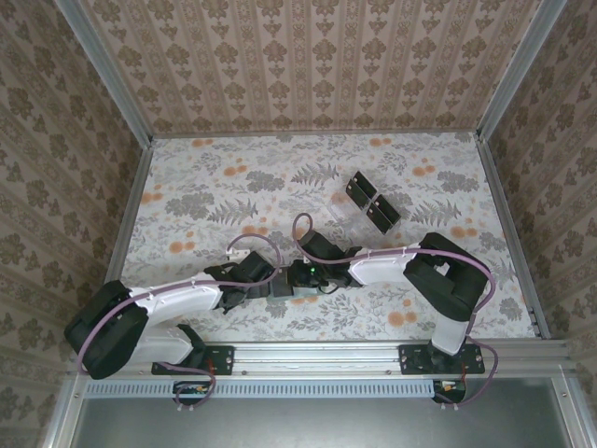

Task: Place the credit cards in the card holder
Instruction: Insert the credit card into the card slot.

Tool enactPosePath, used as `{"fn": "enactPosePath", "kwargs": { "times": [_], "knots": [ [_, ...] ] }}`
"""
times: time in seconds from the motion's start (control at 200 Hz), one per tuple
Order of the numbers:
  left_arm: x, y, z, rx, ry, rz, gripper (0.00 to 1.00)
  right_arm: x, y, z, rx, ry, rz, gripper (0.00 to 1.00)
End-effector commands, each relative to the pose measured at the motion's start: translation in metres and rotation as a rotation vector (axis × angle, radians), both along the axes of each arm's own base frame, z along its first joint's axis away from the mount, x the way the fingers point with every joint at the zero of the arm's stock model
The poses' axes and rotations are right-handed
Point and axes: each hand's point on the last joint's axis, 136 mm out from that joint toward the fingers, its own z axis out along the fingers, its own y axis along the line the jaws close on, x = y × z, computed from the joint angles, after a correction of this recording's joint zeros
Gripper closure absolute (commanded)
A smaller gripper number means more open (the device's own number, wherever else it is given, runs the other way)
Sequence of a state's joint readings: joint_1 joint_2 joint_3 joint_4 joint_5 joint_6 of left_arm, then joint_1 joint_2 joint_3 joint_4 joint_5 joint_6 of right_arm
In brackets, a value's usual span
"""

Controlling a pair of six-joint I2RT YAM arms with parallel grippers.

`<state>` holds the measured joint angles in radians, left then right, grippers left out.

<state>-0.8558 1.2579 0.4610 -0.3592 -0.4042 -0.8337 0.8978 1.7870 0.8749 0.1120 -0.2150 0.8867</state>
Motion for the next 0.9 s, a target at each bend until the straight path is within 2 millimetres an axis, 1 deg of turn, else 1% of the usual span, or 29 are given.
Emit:
{"fn": "enactPosePath", "kwargs": {
  "times": [0.0, 0.04, 0.09, 0.235, 0.31, 0.365, 0.48, 0.73, 0.895],
  "knots": [
    [-0.002, -0.003, -0.006, -0.001, 0.024, -0.022, 0.00, -0.007, 0.014, 0.020, 0.056, -0.008, 0.049, 0.71],
    [-0.002, -0.003, -0.005, -0.002, 0.023, -0.022, 0.00, -0.006, 0.012, 0.025, 0.051, -0.023, 0.047, 0.66],
    [-0.002, -0.002, -0.004, 0.000, 0.021, -0.021, 0.00, -0.005, 0.008, 0.030, 0.039, -0.039, 0.041, 0.64],
    [-0.002, 0.000, 0.004, -0.003, 0.003, -0.018, 0.00, -0.003, -0.004, 0.039, -0.002, -0.083, 0.037, 0.64],
    [-0.001, 0.002, 0.007, -0.001, -0.005, -0.018, 0.00, -0.002, -0.009, 0.041, -0.032, -0.102, 0.034, 0.66],
    [-0.001, 0.002, 0.008, -0.002, -0.010, -0.017, 0.00, -0.001, -0.012, 0.040, -0.057, -0.109, 0.038, 0.71],
    [-0.001, 0.004, 0.009, 0.001, -0.012, -0.015, 0.00, -0.001, -0.016, 0.035, -0.093, -0.110, 0.044, 0.75],
    [-0.001, 0.004, 0.004, 0.017, 0.002, -0.015, 0.00, -0.002, -0.012, 0.022, -0.106, -0.091, 0.057, 0.86],
    [-0.001, 0.003, 0.001, 0.020, 0.007, -0.017, 0.00, -0.001, -0.005, 0.021, -0.100, -0.087, 0.068, 0.94]
  ]
}}
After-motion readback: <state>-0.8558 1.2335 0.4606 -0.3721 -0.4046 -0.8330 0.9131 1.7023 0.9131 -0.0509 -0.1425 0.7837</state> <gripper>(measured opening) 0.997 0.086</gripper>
